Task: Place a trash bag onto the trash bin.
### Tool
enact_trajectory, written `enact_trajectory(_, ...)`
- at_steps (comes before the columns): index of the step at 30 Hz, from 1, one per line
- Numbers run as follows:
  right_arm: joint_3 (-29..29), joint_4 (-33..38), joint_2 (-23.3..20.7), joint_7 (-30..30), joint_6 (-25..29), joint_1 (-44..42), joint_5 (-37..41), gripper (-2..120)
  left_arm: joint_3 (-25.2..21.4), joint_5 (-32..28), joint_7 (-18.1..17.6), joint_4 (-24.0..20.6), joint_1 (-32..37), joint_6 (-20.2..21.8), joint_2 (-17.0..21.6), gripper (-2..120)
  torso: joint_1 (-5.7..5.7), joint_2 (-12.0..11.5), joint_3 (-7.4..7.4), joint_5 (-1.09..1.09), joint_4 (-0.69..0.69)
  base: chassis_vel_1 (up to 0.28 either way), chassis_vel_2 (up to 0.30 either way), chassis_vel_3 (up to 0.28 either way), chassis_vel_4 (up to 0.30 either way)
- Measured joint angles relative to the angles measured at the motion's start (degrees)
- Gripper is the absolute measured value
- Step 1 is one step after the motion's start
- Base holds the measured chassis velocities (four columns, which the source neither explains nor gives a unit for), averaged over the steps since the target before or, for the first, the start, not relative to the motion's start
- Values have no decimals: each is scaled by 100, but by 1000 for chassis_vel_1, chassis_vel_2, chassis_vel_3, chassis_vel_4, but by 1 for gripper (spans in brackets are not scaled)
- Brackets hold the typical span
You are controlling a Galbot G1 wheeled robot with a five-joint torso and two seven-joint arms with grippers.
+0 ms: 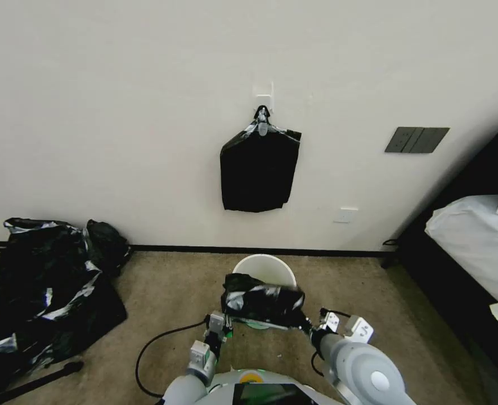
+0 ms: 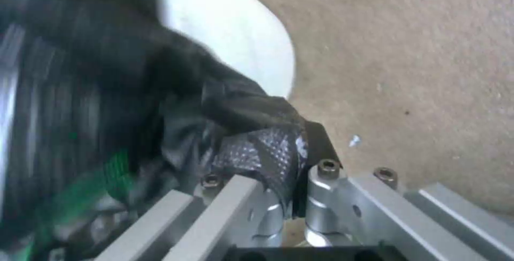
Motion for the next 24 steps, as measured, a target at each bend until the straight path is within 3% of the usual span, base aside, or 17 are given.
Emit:
enact_trajectory(12,49,-671,209,-371,-134,299,-26,0,317,88,30,780,-618,-9,-367,0,0,0,0,-1,-1,0,0,0,0)
enact_trajectory(24,80,-885,358,-511,-166,376,-158,0,281,138,30,1014,-755,-27,-460,0,0,0,0,-1,0,0,0,0,0)
